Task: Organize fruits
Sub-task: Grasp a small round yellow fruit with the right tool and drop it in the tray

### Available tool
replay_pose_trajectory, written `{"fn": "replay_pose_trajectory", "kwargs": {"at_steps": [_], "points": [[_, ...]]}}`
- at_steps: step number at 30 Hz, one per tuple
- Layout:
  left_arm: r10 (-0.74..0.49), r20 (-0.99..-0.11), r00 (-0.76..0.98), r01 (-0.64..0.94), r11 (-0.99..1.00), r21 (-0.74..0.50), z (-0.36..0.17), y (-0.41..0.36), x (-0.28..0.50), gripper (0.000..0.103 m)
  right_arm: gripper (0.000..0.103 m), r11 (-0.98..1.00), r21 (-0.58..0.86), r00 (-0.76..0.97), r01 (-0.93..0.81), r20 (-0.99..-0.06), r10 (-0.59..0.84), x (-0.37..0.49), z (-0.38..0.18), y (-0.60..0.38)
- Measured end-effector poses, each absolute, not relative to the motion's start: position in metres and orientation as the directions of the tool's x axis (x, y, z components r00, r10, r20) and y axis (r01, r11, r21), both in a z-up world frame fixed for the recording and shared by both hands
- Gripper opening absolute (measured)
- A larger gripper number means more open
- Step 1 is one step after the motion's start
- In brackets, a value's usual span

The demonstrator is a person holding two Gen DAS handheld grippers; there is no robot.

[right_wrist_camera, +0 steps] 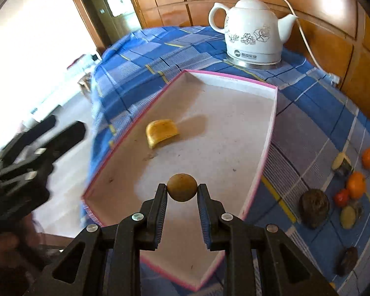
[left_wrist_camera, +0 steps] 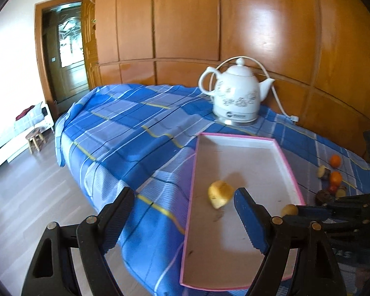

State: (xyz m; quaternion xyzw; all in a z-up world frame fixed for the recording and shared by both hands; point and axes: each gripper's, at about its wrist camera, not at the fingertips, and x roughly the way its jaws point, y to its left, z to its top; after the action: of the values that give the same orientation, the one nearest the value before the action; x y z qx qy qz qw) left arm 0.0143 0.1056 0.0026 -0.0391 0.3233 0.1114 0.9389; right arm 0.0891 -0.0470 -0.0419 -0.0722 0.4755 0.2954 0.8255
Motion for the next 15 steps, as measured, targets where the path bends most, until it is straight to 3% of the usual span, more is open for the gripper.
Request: {"fn": "replay_pose_trajectory", "kwargs": {"at_steps": [5,15], "points": [[0.190,-0.631,0.752,-0.256,0.967,-0.014,-0.005,0.116,0.014,0.083,0.032,0.843,0.060,0.458,-0.534,-0.818,0.349,0.081,-0.039,-0.039],[0.178,-0.634,0.753,-0.235,0.972,-0.006,-0.005,0.105,0.017,0.083,0.032,0.905,-0.105,0.675,-0.413,-0.702,0.226,0.055,-0.003,-0.045]]}}
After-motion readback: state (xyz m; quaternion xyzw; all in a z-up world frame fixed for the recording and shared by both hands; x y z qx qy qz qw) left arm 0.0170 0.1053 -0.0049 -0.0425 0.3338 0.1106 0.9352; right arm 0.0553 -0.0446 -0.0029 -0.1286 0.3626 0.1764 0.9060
